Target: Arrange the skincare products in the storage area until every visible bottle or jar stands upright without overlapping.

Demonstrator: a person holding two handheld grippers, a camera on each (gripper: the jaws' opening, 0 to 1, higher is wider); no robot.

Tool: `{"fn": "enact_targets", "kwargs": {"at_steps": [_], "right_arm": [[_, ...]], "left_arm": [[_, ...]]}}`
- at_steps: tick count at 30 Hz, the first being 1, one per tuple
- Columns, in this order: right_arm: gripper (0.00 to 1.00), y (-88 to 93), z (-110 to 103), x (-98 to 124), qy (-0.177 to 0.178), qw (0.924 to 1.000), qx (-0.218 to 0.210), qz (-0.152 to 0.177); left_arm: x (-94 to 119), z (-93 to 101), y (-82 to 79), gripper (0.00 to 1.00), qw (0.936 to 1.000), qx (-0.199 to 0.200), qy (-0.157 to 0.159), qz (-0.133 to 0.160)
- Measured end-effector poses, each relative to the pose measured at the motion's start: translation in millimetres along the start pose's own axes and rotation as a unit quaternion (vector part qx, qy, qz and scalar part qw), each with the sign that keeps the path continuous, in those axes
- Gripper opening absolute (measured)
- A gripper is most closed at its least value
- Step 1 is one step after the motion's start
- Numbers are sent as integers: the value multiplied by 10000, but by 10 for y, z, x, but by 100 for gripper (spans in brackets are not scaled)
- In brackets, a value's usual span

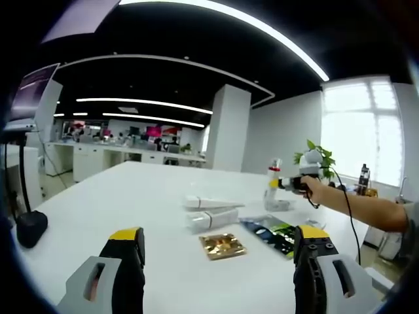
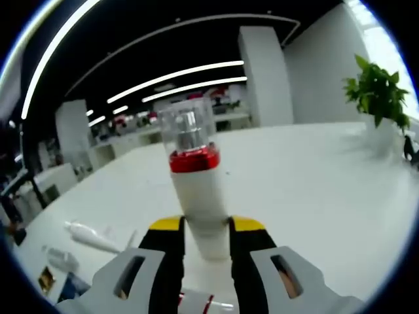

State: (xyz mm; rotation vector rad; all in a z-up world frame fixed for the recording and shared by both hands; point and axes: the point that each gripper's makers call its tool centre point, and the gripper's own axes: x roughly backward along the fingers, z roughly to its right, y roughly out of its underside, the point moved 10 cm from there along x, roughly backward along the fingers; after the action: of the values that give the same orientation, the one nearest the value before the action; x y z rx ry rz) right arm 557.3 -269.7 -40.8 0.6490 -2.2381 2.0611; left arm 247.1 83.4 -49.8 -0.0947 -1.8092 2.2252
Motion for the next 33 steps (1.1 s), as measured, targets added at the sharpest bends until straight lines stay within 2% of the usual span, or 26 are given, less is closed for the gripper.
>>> {"fn": "enact_targets", "kwargs": {"at_steps": [10, 16, 27, 31, 33], "right_arm": [[24, 4, 0, 93, -115, 9998, 140, 41], [24, 1, 2, 81, -198, 9992, 338, 70], [22, 27, 61, 113, -360, 9983, 433, 130], [31, 55, 68, 231, -401, 9974, 529, 295], [31, 84, 84, 285, -404, 9972, 461, 429]], "left_arm": [[-26, 62, 8, 97, 9999, -66, 66, -62], [-54, 79, 12, 97, 9999, -60, 59, -84], [-72, 80, -1, 97, 9999, -93, 83, -107], [-103, 96, -7, 97, 9998, -119, 79, -138], [-120, 103, -34, 97, 9999, -108, 31, -103]]}}
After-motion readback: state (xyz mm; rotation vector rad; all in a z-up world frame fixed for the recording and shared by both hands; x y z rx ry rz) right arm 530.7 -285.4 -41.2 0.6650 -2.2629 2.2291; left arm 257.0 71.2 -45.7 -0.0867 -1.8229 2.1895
